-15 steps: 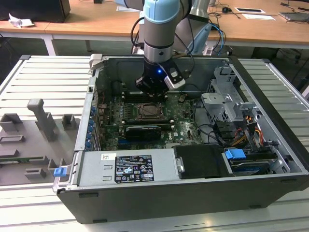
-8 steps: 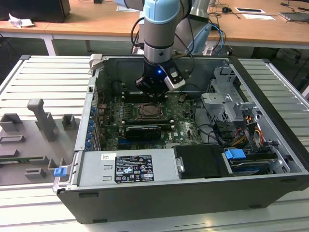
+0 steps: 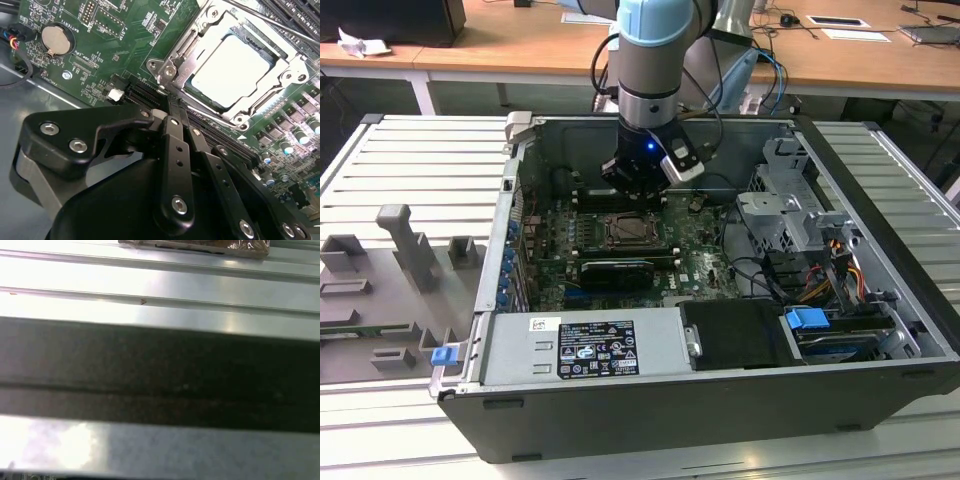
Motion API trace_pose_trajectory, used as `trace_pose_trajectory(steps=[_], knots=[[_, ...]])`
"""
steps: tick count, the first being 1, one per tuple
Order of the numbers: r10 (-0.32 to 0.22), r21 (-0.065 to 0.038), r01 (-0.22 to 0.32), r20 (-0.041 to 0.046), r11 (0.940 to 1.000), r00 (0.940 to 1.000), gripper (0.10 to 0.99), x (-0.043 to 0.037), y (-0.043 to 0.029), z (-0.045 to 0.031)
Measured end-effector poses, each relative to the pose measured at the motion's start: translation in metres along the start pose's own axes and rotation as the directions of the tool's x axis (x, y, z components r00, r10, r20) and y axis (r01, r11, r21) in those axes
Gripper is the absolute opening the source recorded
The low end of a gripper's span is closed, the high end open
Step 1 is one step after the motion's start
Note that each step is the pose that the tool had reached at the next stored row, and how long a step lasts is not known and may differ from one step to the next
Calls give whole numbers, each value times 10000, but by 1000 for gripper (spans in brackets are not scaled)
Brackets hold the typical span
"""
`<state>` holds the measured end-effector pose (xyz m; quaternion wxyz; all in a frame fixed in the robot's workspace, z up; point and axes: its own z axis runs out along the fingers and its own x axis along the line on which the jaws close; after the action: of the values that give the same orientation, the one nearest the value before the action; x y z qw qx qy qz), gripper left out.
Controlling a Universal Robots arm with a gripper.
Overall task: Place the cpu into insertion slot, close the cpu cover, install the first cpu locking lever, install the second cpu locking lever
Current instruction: 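Install the first cpu locking lever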
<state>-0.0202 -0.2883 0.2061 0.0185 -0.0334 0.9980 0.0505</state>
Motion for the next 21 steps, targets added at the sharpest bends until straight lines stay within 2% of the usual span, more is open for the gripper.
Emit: trace_pose_trajectory(steps=[4, 7, 15, 21], knots=[[0, 57, 0, -6, 10000, 10000, 106, 2, -2, 16], [-2, 136, 3, -10, 9999, 10000, 106, 2, -3, 27], [-2, 134, 2, -11, 9999, 10000, 106, 3, -6, 58], [-3, 151, 3, -11, 9999, 10000, 106, -2, 7, -34]])
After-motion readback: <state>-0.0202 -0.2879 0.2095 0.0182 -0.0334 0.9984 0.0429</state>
